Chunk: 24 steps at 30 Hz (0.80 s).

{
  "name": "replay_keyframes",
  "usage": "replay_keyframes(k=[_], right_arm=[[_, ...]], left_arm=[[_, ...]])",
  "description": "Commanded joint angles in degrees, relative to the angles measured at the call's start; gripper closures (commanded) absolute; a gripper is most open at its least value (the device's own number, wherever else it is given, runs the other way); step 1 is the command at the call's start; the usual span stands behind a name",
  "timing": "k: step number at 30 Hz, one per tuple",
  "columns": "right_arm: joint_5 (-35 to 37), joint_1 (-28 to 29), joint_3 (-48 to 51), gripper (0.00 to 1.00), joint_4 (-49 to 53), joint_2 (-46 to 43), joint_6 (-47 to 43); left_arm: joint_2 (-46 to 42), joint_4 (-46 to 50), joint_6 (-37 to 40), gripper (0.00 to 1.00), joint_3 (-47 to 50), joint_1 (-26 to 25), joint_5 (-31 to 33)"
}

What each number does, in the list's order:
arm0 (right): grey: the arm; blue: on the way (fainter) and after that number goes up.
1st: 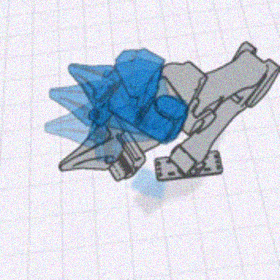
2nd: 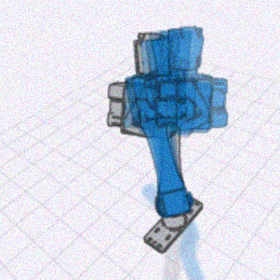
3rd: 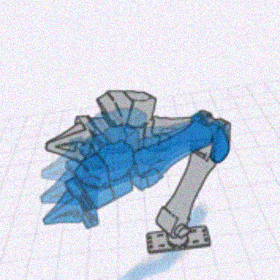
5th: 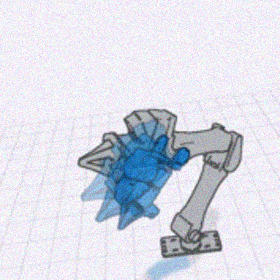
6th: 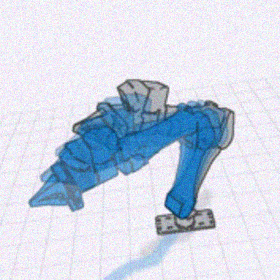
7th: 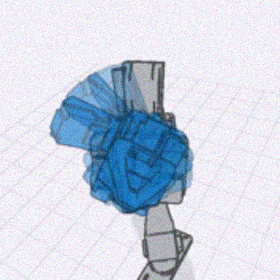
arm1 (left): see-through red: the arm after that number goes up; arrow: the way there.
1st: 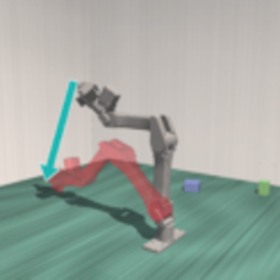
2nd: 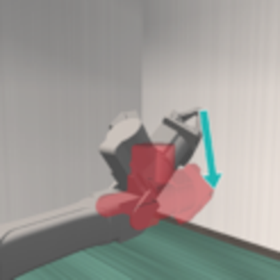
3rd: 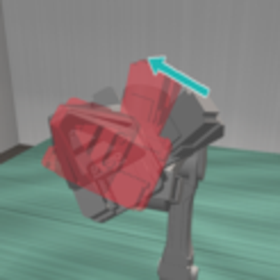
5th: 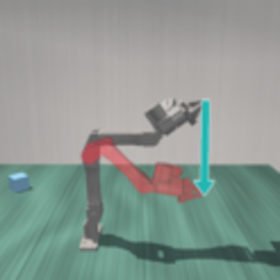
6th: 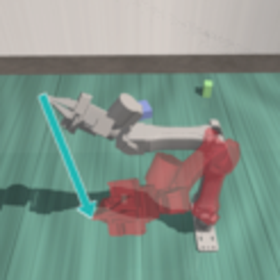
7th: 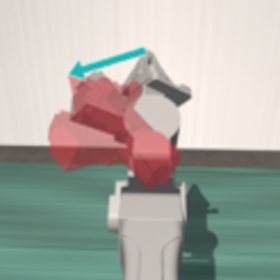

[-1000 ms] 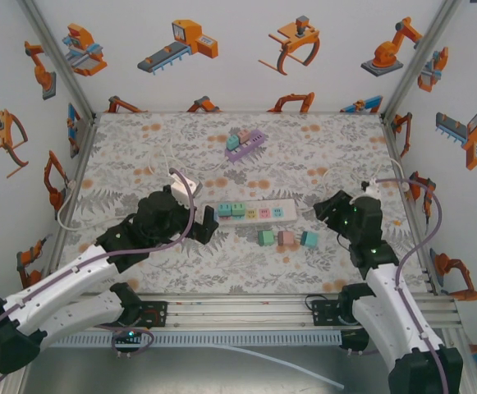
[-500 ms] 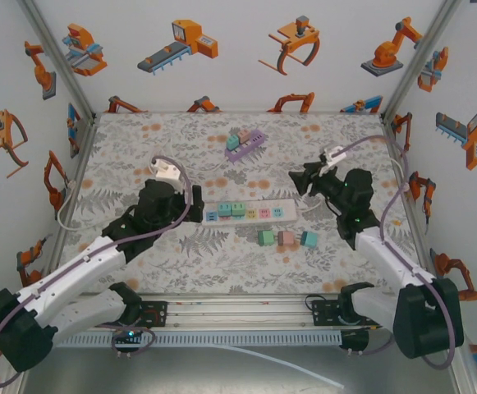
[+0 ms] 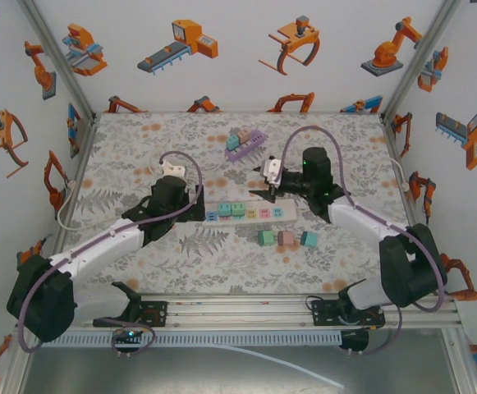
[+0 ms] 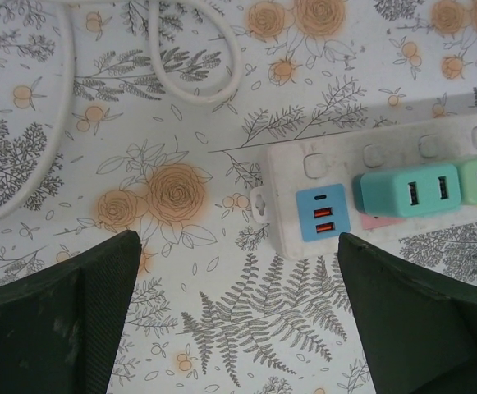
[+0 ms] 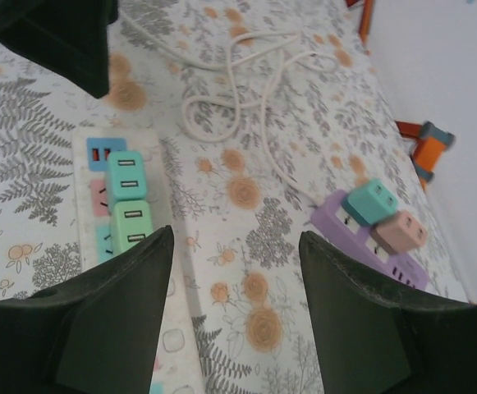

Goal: Pull the plug off the socket

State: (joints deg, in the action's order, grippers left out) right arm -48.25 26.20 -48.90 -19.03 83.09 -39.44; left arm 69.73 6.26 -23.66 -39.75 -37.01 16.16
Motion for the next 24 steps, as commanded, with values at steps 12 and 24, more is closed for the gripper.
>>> replay_keyframes(k=[12,24], right_arm=[[3.42,7.35,-9.19,0.44,16.36,13.52,-10.83],[3.69,8.78,-12.16,0.56,19.67,18.44,-10.83]], left_arm=[[8.45,-3.72,-3.76,0.05,-1.59,0.72,-2.35],[12.65,-4.93,-4.71,0.07,-1.09,0.72,-3.04]])
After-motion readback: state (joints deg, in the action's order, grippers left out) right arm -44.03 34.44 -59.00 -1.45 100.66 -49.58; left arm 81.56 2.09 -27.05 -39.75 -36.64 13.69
